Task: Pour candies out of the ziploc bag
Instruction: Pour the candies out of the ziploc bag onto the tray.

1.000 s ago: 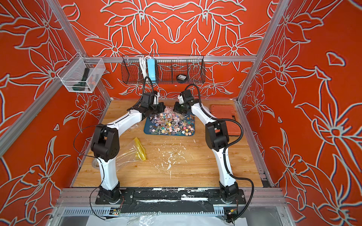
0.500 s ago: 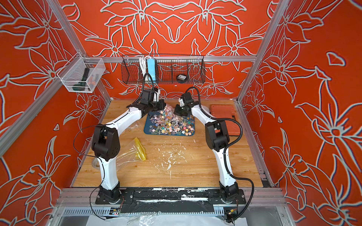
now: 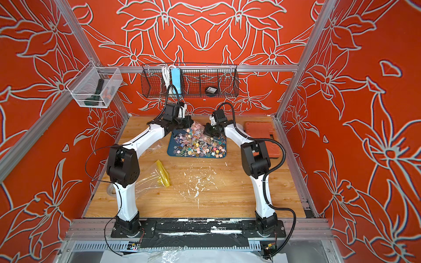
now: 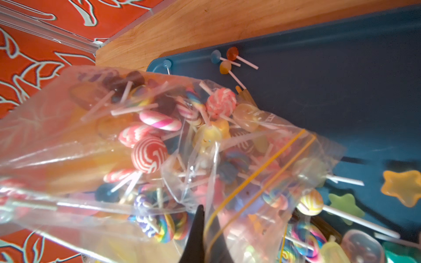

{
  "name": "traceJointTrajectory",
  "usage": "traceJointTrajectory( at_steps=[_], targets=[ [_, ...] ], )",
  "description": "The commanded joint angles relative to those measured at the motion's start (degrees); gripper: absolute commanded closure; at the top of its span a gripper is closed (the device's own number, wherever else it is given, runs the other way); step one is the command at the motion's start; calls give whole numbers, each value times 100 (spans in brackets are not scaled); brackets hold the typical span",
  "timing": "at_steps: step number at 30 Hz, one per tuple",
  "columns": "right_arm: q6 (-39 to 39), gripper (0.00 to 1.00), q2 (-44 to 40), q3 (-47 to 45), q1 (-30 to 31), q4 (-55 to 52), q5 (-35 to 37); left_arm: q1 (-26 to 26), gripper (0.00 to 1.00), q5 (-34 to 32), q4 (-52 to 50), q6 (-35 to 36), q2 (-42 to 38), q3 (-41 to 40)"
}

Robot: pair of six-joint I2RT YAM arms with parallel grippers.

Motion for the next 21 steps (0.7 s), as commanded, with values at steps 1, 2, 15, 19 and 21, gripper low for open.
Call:
traceJointTrajectory(
  at_steps=[1,2,15,19,21],
  targets=[
    [99,100,-265,-198,-27,38,24,58,100,36,342,127,-140,262],
    [118,100,-292,-247,-36,80,26,58,100,21,338,124,-164,260],
    [316,100,-342,-519,-36,394,-92,58,100,-117,-68,409,-179,596],
    [383,100,-306,-519,-36,467,-179,58,100,-159,-151,480,-206,588],
    [431,100,-281,-519,-38,521,-247,58,100,-218,-187,527,-219,592]
  ],
)
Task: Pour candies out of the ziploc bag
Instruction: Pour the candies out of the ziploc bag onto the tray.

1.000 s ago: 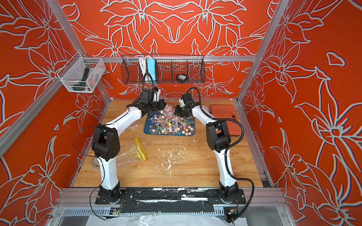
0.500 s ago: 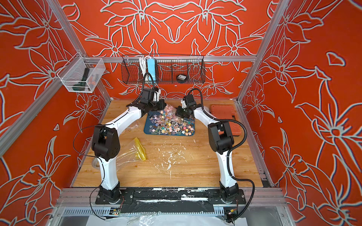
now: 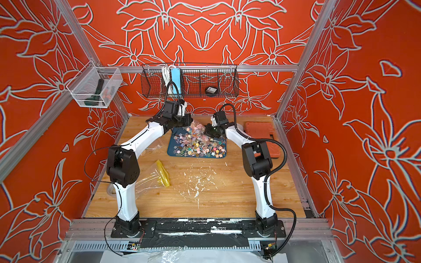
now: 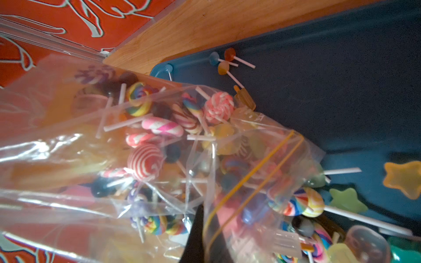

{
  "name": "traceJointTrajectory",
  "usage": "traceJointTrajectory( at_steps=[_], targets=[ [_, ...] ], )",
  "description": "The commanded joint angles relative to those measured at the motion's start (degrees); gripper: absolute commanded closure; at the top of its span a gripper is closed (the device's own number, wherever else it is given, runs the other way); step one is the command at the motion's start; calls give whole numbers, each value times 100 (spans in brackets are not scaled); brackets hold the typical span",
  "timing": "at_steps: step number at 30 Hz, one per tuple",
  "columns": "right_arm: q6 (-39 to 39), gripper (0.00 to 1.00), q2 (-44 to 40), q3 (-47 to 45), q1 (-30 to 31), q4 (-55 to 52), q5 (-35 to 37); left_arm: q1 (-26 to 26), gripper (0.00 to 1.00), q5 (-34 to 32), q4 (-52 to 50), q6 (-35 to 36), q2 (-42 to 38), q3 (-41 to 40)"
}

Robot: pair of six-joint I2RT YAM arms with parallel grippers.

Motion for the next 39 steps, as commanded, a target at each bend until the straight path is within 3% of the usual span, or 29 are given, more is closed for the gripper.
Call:
traceJointTrajectory(
  at_steps=[1,9,24,39],
  targets=[
    [132,100,-104,-75,-23,42,-202,55,100,-159,227,206,-231,218],
    [324,100,-91,-136,-14,236,-396,56,100,-314,112,303,-287,308],
    [485,86,-70,-146,28,345,-531,55,100,-556,40,385,-506,321],
    [569,84,-46,-168,52,384,-522,56,100,-635,1,445,-602,418]
  ],
)
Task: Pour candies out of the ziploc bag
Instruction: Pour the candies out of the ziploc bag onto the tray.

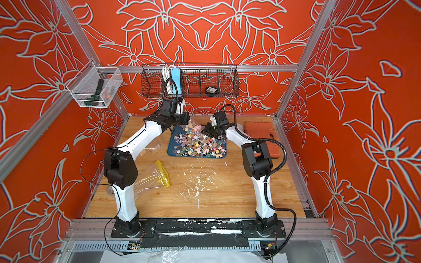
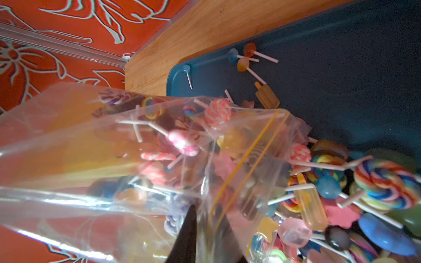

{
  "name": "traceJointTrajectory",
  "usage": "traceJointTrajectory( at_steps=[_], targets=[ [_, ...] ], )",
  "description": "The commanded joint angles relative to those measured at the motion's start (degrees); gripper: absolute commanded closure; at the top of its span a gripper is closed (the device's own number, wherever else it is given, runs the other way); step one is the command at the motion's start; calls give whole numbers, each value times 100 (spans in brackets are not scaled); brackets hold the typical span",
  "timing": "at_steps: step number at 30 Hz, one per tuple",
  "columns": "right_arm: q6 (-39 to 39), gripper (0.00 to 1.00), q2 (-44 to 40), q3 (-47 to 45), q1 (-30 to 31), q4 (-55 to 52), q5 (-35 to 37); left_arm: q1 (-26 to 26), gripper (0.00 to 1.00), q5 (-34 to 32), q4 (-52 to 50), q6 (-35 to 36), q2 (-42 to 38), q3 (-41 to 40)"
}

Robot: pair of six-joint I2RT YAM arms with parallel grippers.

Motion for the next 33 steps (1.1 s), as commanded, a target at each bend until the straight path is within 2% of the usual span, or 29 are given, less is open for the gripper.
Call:
traceJointTrajectory(
  at_steps=[1,16,33],
  targets=[
    [61,85,-28,-87,40,-18,-100,58,100,-114,303,122,-406,273],
    [151,90,105,63,181,35,-159,55,100,-346,207,243,-508,284],
    [229,92,471,430,443,-14,-184,55,100,-830,65,440,-587,252]
  ],
)
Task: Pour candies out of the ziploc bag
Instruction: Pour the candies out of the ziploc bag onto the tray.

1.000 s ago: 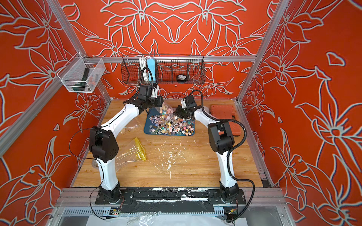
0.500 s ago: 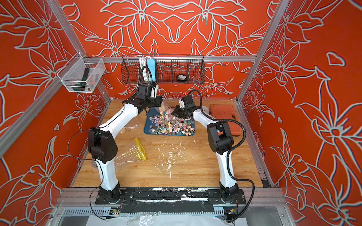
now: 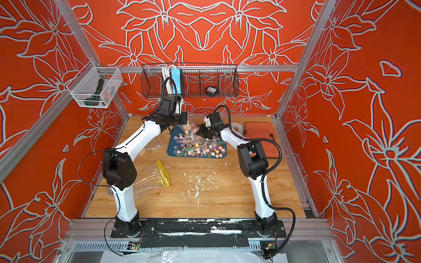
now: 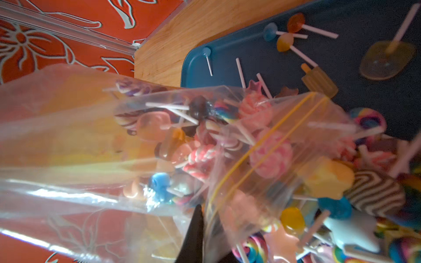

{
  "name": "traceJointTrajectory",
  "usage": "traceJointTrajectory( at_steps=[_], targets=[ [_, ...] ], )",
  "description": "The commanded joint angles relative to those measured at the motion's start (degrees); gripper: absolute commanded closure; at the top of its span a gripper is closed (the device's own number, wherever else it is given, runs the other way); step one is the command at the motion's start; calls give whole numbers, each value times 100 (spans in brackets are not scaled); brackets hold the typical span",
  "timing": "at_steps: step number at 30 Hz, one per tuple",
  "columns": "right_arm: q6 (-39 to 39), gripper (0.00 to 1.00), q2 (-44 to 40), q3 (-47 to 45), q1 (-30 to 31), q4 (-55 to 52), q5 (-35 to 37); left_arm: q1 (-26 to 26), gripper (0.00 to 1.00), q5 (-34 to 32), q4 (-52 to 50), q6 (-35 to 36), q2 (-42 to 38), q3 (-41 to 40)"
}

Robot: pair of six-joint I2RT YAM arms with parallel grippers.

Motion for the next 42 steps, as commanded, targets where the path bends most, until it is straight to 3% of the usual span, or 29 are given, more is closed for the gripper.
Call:
traceJointTrajectory(
  at_steps=[1,19,42],
  targets=[
    [37,91,208,187,91,-193,-67,55,100,-288,286,158,-478,228],
    [107,93,375,393,234,-197,-3,56,100,-761,184,315,-607,245],
    [287,96,-447,-148,210,189,432,64,100,-1743,44,501,-829,-251]
  ],
)
